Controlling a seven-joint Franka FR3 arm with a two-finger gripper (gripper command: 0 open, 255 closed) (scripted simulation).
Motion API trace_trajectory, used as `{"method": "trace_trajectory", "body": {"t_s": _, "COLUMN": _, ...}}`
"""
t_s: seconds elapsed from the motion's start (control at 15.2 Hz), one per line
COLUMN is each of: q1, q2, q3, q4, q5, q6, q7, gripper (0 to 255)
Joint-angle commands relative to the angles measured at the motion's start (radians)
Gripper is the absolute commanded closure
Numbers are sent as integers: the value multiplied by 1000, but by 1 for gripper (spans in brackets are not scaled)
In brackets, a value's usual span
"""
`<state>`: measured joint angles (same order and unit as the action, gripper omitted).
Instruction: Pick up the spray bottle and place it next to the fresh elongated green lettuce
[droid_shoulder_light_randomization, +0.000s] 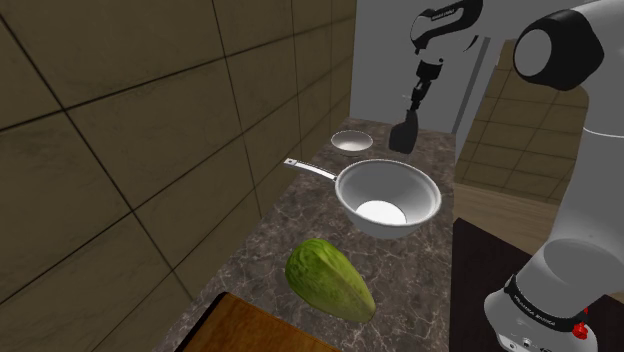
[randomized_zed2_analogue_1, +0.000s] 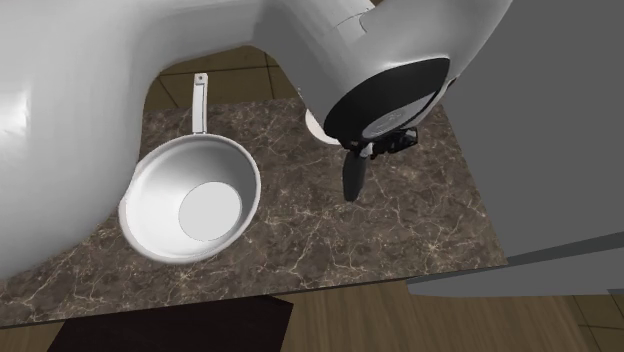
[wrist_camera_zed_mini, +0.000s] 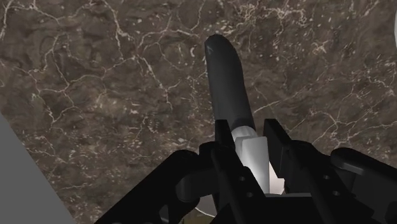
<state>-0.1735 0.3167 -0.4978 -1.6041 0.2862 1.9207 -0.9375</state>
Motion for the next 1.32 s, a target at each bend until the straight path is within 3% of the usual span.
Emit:
{"method": "trace_trajectory", "body": {"t_s": 0.0, "q1": -1, "q2": -5, "q3": -2, "q4": 24, "q5": -5, "q6": -28, "q7": 6, "gripper": 255}}
{"method": "trace_trajectory", "body": {"t_s": 1.25, "q1": -34, "q2": 14, "q3": -10, "q4": 306, "q5": -6, "q6": -290, "q7": 40, "gripper": 255}}
